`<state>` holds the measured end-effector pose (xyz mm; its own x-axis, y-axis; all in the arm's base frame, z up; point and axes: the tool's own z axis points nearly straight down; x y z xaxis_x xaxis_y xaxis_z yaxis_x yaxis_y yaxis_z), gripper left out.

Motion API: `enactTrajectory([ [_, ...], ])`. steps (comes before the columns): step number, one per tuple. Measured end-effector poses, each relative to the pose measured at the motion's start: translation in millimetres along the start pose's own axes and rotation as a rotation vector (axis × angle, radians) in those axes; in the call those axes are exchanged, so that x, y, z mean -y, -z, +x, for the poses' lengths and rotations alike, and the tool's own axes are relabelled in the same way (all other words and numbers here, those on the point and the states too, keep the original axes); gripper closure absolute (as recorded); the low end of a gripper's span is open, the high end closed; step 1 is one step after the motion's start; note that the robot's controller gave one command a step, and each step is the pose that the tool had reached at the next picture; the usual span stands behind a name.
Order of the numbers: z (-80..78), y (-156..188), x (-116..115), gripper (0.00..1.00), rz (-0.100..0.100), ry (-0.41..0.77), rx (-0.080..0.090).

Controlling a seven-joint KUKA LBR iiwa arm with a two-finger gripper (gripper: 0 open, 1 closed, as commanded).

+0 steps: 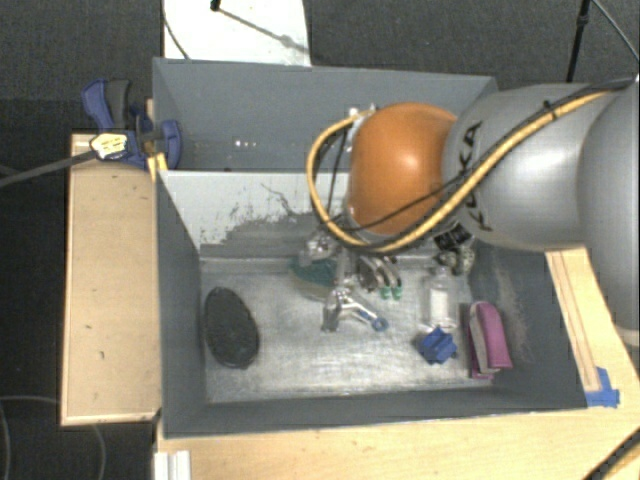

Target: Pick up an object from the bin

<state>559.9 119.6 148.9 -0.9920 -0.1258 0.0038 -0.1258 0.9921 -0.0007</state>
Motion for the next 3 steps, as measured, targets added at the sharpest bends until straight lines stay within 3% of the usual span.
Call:
enactTrajectory([
  [1,-13.3,-59.9,31.9,0.00,-0.003,-0.039,0.034],
  [2,-16.0,-58.0,30.1,1.00,-0.007,-0.045,0.045],
  [3,-21.3,113.7,33.0,1.00,-0.002,-0.087,0.016],
])
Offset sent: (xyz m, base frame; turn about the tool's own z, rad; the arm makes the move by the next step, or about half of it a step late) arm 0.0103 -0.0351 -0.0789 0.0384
